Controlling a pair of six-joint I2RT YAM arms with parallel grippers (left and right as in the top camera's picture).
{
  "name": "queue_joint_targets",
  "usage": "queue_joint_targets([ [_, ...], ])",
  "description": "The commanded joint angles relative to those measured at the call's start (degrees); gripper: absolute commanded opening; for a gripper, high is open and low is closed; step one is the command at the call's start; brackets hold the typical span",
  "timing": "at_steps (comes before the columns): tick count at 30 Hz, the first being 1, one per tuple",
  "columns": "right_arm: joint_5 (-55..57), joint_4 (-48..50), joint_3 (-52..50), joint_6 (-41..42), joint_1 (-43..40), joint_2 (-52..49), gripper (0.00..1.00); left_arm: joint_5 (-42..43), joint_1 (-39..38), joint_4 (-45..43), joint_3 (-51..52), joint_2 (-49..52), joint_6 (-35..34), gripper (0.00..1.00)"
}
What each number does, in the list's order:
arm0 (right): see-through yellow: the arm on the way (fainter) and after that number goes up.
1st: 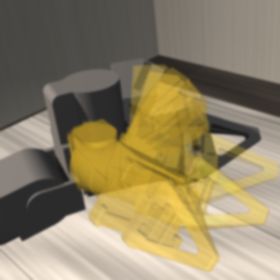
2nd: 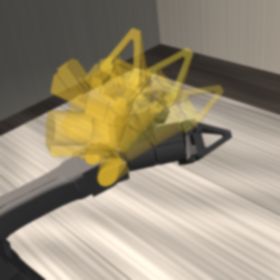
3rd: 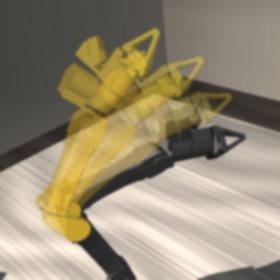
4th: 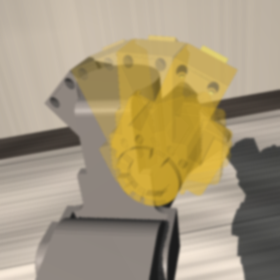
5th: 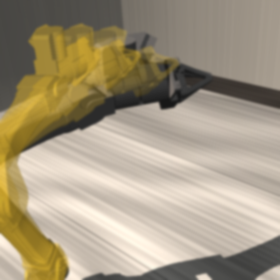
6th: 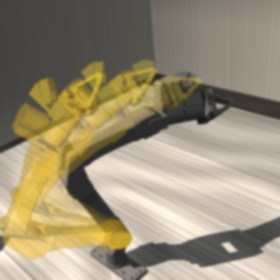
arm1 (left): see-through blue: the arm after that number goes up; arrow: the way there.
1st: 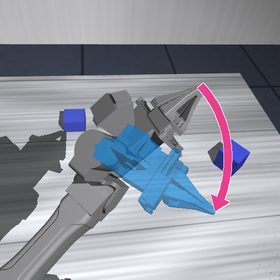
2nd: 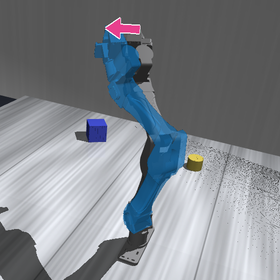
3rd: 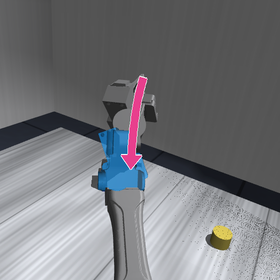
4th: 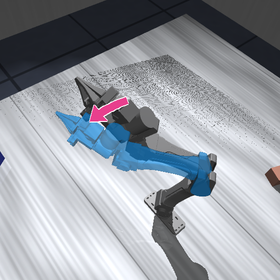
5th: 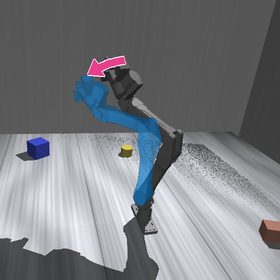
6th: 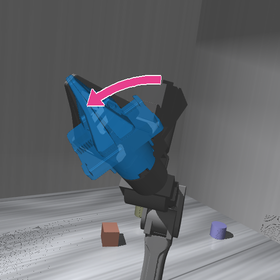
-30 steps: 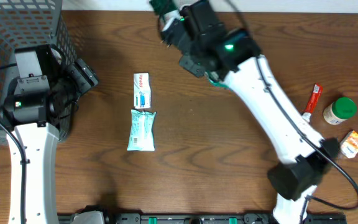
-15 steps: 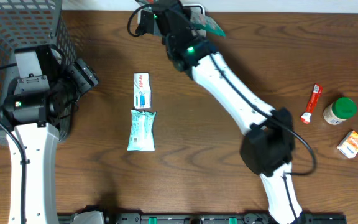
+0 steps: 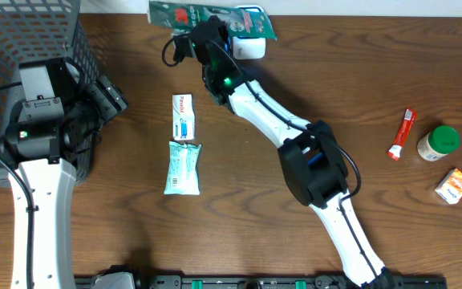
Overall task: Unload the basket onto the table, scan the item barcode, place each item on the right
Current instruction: 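Lift the gloves pack with the right gripper and hold it over the scanner, then carry the gloves pack to the right edge and release it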
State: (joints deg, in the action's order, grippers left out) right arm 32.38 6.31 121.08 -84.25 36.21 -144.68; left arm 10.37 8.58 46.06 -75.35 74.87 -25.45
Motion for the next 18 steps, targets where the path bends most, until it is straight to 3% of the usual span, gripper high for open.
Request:
queue_joint_targets([
  [1, 0.3, 0.5, 0.8, 2.4, -0.7, -0.3, 0.01, -0.9, 0.5, 0.1, -0.6, -0.1, 0.3, 0.83],
  [5, -0.1, -0.1, 0.8, 7.6, -0.7, -0.3, 0.01, -0.9, 0.5, 0.1, -0.6, -0.1, 0.3, 0.84],
  [13, -0.8, 0.8, 0.8, 8.8, -1.7, -0.3, 0.01, -0.9, 0.5, 0.1, -0.6, -0.1, 0.3, 0.83],
  [18, 5.0, 5.6, 0.8, 23.2, -2.3, 1.5, 0.01, -0.9, 0.5, 0.1, -0.6, -0.1, 0.3, 0.84],
])
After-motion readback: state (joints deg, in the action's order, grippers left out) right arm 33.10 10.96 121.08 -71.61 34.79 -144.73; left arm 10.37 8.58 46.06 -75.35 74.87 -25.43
